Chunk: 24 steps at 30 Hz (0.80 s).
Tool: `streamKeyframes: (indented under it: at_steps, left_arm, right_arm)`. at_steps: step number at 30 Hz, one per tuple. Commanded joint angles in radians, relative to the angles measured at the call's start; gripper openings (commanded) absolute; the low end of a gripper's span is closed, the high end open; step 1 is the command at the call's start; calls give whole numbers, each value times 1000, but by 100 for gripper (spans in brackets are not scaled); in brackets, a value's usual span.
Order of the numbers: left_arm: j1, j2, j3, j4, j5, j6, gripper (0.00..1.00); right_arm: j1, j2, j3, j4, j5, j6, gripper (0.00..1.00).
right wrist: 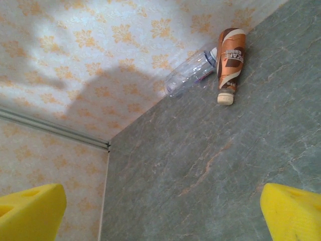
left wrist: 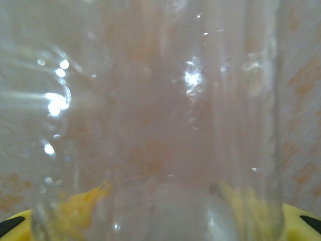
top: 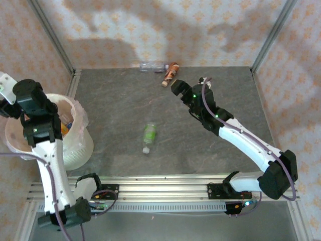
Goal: Put the plastic bottles in the bin
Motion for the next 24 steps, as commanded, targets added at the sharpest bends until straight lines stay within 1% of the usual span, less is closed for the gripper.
streamKeyframes:
  at_steps: [1, 4, 6, 8, 9, 11, 13, 17, 19, 22, 24]
  left_arm:
    - [82, -10, -69, 100, 85, -81, 53]
    - [126, -10, -134, 186, 142, -44, 54]
    - [133, -5, -169, 224, 152, 17, 56]
    - [142, -5, -206, 256, 131, 57, 57]
    - [152, -11, -234, 283, 103, 49, 57]
    - [201, -30, -268, 281, 119, -29, 58]
    - [246, -33, -281, 242, 132, -107, 59]
    - [261, -24, -272, 163, 75, -168, 62]
    - [262, -25, -268, 131, 49, -197, 67]
    - [263, -22, -256, 94, -1, -238, 84]
    - [263, -21, -244, 73, -8, -251, 89]
  right_arm:
    - [-10, -19, 40, -33, 18, -37, 99]
    - [-11, -18, 43, -40, 21, -42, 99]
    - [-12, -16, 42, -42, 23, -43, 99]
    - [-13, -17, 43, -44, 23, -43, 99]
    - [-13, -14, 40, -45, 23, -43, 99]
    - [-13, -10, 40, -44, 23, -40, 99]
    - [-14, -4, 45, -47, 17, -41, 99]
    - [-15, 1, 53, -64, 14, -48, 99]
    - [-15, 2, 52, -75, 19, -49, 99]
    - [-16, 2, 50, -85, 23, -50, 99]
    - [-16, 2, 52, -94, 27, -52, 99]
